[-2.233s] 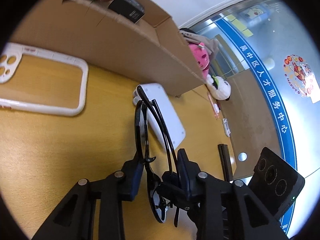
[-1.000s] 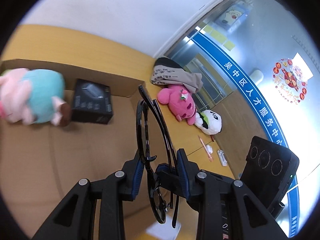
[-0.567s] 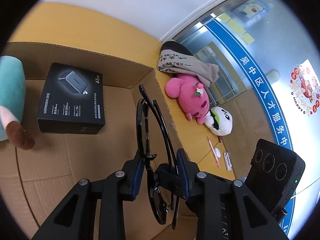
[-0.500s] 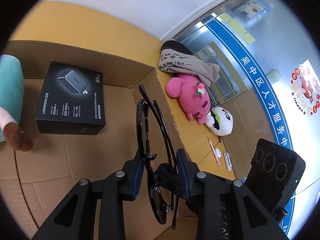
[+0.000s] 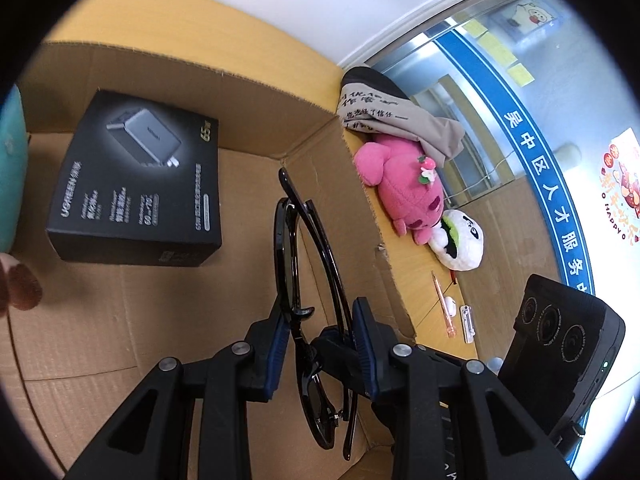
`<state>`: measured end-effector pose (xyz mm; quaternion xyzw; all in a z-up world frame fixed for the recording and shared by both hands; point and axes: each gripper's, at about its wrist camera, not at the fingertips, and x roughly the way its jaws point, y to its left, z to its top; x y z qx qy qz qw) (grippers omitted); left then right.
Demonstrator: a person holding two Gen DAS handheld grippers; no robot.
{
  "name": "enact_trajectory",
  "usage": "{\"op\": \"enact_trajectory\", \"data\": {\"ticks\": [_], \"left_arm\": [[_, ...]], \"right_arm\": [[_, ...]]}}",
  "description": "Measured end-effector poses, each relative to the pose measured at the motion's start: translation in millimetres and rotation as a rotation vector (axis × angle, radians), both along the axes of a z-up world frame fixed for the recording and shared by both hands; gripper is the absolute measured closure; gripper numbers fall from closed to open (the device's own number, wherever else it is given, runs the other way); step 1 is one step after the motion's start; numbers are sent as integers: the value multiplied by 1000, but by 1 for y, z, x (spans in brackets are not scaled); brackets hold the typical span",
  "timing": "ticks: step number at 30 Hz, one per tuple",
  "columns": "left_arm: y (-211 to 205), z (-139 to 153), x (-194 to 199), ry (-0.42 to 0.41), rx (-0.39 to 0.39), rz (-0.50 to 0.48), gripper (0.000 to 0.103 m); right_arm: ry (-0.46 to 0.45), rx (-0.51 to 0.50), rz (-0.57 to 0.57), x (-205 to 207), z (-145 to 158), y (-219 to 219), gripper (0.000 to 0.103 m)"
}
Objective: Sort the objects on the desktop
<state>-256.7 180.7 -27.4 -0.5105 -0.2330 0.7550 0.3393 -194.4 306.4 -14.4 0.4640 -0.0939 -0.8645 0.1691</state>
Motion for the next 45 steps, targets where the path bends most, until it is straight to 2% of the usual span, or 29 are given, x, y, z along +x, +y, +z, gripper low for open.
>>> {"op": "enact_trajectory", "data": {"ticks": [8, 12, 14, 15, 16, 17, 18, 19, 20, 21, 23, 26, 28, 30, 32, 36, 38, 40, 42, 45], "left_arm": [[6, -19, -3, -53, -37, -2, 74], [10, -25, -4, -74, -67, -1, 70], [9, -19, -1, -48, -116, 14, 63], [8, -12, 3, -26, -137, 20, 61], [5, -3, 9, 4, -155, 26, 58], [2, 7, 15, 39, -169, 33, 58], [-3, 23, 26, 93, -185, 45, 58], [-7, 37, 37, 143, -197, 56, 55], [-13, 55, 51, 210, -212, 72, 48], [-18, 70, 66, 273, -227, 90, 43], [-33, 102, 105, 414, -267, 137, 26], [-60, 128, 161, 554, -330, 226, 23], [-81, 132, 195, 613, -370, 284, 22], [-101, 124, 217, 630, -412, 333, 22], [-125, 103, 231, 593, -444, 389, 22], [-168, 51, 239, 503, -451, 470, 22], [-173, 31, 241, 488, -461, 484, 22], [-173, 17, 243, 522, -492, 480, 22], [-166, 12, 250, 608, -562, 481, 17], [-168, 11, 247, 600, -546, 498, 13]], "right_arm": [[-71, 71, -22, -8, -16, -4, 93], [-101, 128, -40, -10, -21, -7, 93], [-96, 144, -45, -7, -19, -7, 88], [-81, 153, -48, -4, -16, -7, 77], [-61, 151, -48, 1, -10, -8, 61], [-42, 142, -43, 6, -4, -9, 53], [-12, 139, -36, 14, 6, -12, 35], [31, 162, -38, 25, 17, -16, 11], [91, 195, -43, 38, 30, -20, 4], [139, 217, -46, 49, 41, -23, 2], [235, 239, -36, 79, 66, -29, 1], [311, 223, -29, 114, 90, -37, 0], [348, 216, -18, 136, 97, -45, 0], [384, 218, -11, 155, 95, -56, 0], [414, 201, 7, 172, 85, -65, 0], [420, 133, -3, 197, 41, -74, 0], [414, 123, -14, 199, 17, -74, 0], [403, 135, -24, 198, -3, -75, 0], [459, 176, -25, 201, -10, -77, 0], [496, 169, -24, 203, -13, -75, 0]]}}
